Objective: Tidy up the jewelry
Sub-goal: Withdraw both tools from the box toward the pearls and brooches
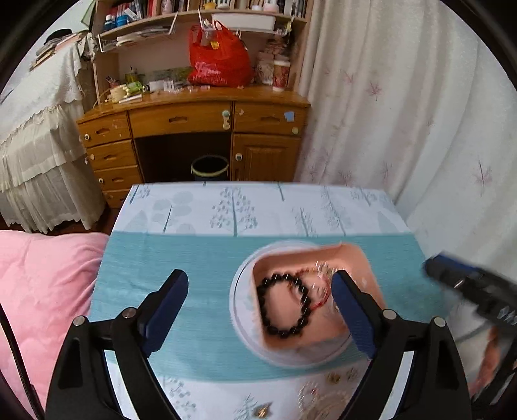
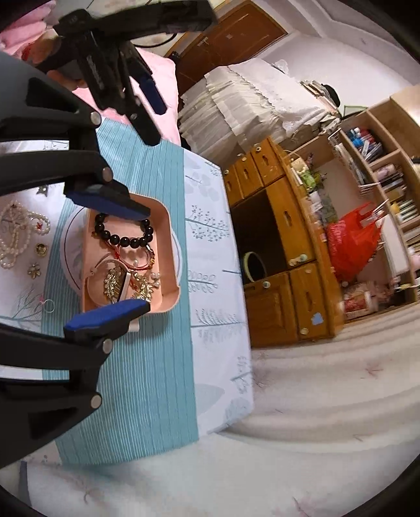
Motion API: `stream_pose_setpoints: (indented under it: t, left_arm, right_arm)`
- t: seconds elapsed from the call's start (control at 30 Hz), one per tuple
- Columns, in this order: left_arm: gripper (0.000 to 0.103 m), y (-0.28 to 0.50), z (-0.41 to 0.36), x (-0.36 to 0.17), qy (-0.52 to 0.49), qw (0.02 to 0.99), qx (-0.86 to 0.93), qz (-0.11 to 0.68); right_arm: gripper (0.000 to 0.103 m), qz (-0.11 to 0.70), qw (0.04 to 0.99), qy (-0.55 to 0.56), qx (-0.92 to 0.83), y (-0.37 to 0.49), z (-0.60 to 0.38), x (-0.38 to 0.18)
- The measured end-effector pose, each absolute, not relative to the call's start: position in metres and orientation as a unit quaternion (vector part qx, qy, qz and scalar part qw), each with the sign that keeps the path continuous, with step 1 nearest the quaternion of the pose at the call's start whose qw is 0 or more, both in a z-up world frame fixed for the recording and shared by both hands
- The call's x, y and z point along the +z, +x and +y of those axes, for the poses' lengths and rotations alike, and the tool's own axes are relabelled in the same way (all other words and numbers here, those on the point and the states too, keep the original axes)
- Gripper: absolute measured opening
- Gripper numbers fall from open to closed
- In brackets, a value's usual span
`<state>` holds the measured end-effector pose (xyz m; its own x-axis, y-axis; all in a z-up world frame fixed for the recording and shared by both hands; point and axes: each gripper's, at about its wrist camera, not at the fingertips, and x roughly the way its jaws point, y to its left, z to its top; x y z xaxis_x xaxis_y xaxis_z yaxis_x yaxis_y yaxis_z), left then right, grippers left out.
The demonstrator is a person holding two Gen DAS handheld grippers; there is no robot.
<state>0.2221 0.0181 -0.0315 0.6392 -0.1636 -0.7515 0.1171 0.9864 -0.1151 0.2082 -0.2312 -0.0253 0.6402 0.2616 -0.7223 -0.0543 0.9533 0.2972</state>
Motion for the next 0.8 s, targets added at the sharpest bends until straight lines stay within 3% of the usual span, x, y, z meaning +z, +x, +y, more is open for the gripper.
stream_pose_setpoints:
  t: [0.13,0.4,0.53,0.8]
  left_arm:
    - [0.089,0.208,0.032,-0.046,-0.014,0.887,-0.069,0.455]
    - [0.089,0.169,0.051,-0.087,-0.028,0.871,-0.072,0.485]
    - [0.089,0.149,0.049,-0.1,0.025,0.878,-0.044,0.476]
    - [0.089,0.118,0.044,-0.119,0.073,0.874,-0.057,0.477]
  right_arm:
    - [0.07,0.377,0.916,0.1,0.092,0.18,-0.224,-0.012]
    - [0.072,0.323,0.937,-0.002,0.132,0.122,-0.195,-0.015]
    - [0.072,0.238,0.962,-0.042,0.128,0.101,-0.172,0.0]
    - [0.072,0.296,0.94,-0.055,0.16,0.075,-0.157,-0.029]
